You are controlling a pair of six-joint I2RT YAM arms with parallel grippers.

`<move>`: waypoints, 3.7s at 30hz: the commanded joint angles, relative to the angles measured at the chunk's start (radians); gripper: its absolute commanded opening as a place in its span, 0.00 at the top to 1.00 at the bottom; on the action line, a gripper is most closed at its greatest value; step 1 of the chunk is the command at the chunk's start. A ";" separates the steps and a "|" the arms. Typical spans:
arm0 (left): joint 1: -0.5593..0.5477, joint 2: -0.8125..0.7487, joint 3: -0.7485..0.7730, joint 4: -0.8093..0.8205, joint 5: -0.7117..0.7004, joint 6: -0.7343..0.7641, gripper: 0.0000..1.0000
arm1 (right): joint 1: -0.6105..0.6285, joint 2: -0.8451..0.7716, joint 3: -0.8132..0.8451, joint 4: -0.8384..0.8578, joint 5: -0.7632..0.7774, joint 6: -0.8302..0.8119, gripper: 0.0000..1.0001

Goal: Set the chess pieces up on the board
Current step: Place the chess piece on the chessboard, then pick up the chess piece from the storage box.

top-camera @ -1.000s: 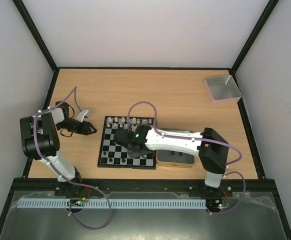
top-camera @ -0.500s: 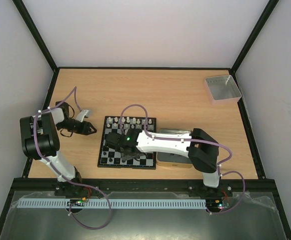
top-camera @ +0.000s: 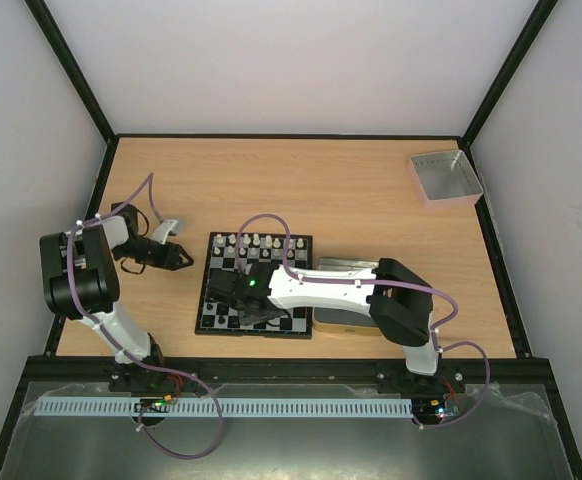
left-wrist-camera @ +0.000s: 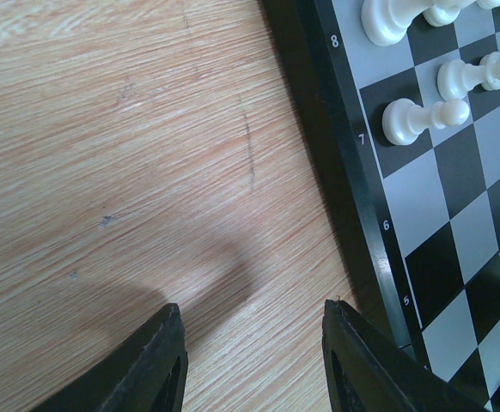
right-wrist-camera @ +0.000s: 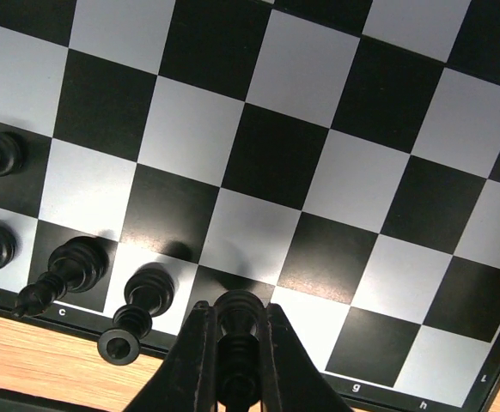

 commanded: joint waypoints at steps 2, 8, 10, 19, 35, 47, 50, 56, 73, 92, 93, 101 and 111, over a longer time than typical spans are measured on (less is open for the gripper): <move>-0.002 0.067 -0.040 0.006 -0.138 0.010 0.54 | 0.010 0.012 -0.002 0.016 0.004 0.018 0.98; -0.002 0.064 -0.042 0.007 -0.137 0.009 0.54 | 0.012 0.010 -0.020 0.030 -0.006 0.020 0.98; -0.001 0.066 -0.044 0.006 -0.139 0.010 0.54 | 0.013 0.009 -0.029 0.034 -0.010 0.022 0.98; -0.003 0.067 -0.045 0.008 -0.139 0.009 0.54 | 0.013 0.007 -0.052 0.052 -0.021 0.018 0.98; -0.002 0.070 -0.043 0.010 -0.142 0.005 0.54 | 0.015 0.004 -0.069 0.072 -0.027 0.019 0.94; -0.002 0.072 -0.041 0.006 -0.140 0.010 0.54 | 0.015 -0.001 -0.071 0.074 -0.027 0.028 0.83; -0.002 0.073 -0.041 0.004 -0.137 0.011 0.54 | 0.015 -0.004 -0.073 0.073 -0.026 0.032 0.80; -0.002 0.072 -0.041 0.003 -0.136 0.014 0.55 | 0.015 -0.014 -0.069 0.069 -0.012 0.043 0.70; -0.002 0.101 -0.028 -0.009 -0.131 0.016 0.55 | -0.025 -0.072 -0.011 -0.003 0.076 0.058 0.70; -0.003 0.134 -0.013 -0.011 -0.135 0.003 0.55 | -0.504 -0.513 -0.534 0.149 -0.010 -0.006 0.82; -0.001 0.140 -0.011 -0.012 -0.136 0.002 0.55 | -0.509 -0.507 -0.533 0.154 -0.018 -0.019 0.82; -0.003 0.150 -0.005 -0.010 -0.142 -0.006 0.55 | -0.525 -0.444 -0.548 0.208 -0.063 -0.059 0.82; -0.001 0.154 -0.005 -0.011 -0.140 -0.004 0.55 | -0.526 -0.435 -0.612 0.253 -0.097 -0.050 0.84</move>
